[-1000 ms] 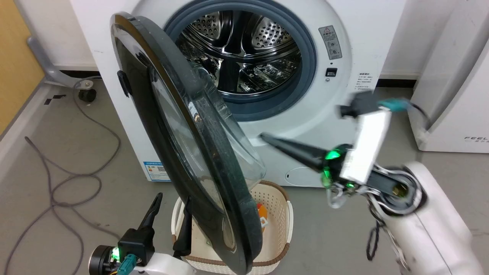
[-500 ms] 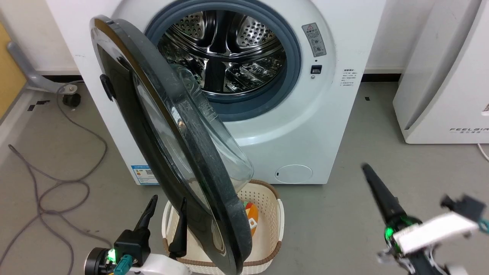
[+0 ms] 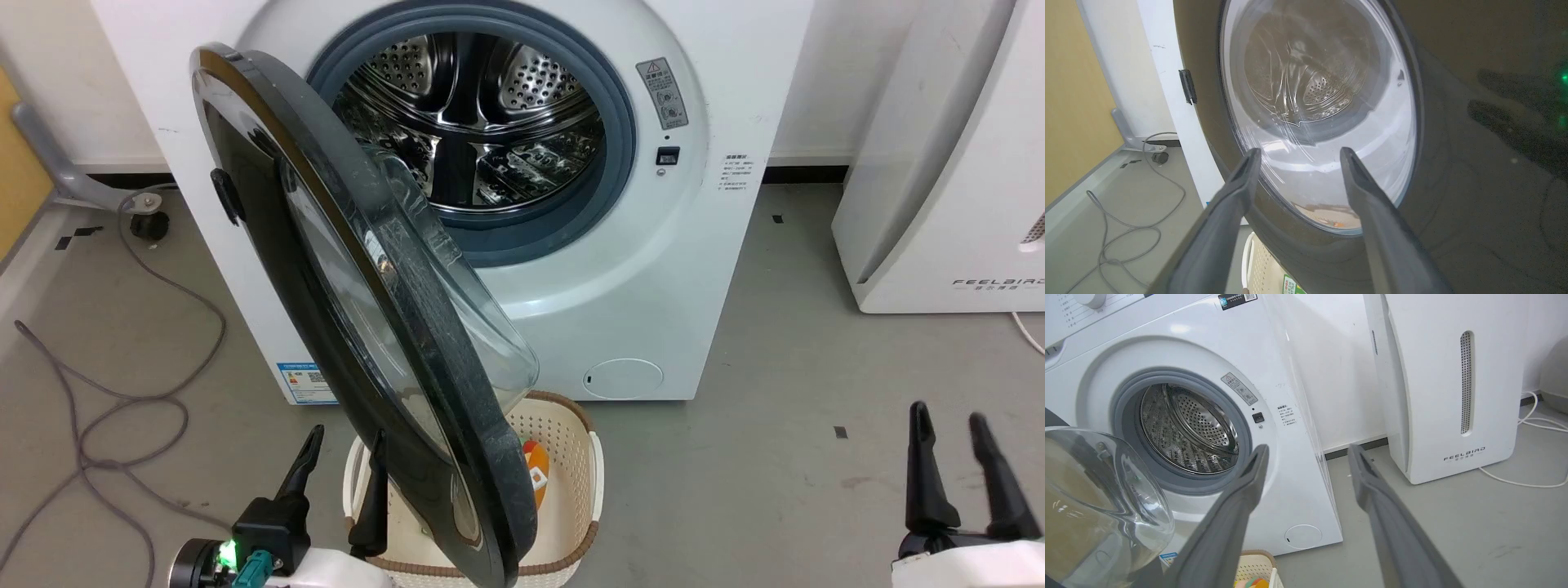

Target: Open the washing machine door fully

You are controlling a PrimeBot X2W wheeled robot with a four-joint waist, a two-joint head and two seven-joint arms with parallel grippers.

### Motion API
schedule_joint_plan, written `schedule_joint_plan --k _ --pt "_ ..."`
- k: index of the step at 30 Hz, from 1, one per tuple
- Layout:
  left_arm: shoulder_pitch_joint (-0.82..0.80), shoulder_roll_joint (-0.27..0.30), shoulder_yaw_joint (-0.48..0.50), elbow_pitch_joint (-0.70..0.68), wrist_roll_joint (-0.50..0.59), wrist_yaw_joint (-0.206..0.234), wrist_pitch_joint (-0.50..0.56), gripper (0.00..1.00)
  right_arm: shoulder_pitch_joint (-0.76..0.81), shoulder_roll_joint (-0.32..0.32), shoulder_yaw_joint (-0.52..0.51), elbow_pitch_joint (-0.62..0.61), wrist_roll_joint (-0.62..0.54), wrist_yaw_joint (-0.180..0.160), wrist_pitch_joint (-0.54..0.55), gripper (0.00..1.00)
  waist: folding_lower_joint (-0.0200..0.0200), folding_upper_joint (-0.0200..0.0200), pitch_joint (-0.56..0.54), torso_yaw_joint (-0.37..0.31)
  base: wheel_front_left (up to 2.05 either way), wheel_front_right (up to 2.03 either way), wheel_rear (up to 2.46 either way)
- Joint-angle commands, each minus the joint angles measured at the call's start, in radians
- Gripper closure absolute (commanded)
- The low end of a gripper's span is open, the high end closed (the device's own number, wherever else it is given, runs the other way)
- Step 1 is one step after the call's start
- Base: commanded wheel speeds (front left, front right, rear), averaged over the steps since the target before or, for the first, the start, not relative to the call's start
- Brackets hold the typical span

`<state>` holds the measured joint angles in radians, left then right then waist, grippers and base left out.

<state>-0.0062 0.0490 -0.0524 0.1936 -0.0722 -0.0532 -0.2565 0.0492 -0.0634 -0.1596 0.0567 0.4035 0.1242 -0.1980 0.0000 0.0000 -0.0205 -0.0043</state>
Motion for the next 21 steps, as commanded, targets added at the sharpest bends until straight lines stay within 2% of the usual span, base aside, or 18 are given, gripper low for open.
schedule_joint_plan --k 1,5,9,21 --pt "0.012 0.001 0.003 0.002 0.004 -0.003 -0.005 0.0 0.016 0.008 -0.005 -0.029 -0.051 0.007 -0.007 0.0 0.0 0.0 0.0 0.0 0.0 0.0 0.0" --pt "0.013 0.001 0.01 0.001 0.004 -0.003 -0.005 0.0 0.044 0.012 0.02 -0.124 -0.242 0.007 0.021 0.0 0.0 0.0 0.001 -0.003 0.0 0.0 0.0" --pt "0.014 0.001 0.013 0.002 0.005 -0.003 -0.005 0.0 0.073 0.013 0.079 -0.169 -0.327 0.007 0.055 0.0 0.0 0.0 0.0 -0.006 0.0 0.0 0.0" --pt "0.015 0.001 0.005 0.012 0.003 -0.005 -0.005 0.0 0.079 0.013 0.12 -0.069 -0.305 0.007 0.052 0.0 0.0 0.0 -0.004 -0.009 0.0 0.0 0.0"
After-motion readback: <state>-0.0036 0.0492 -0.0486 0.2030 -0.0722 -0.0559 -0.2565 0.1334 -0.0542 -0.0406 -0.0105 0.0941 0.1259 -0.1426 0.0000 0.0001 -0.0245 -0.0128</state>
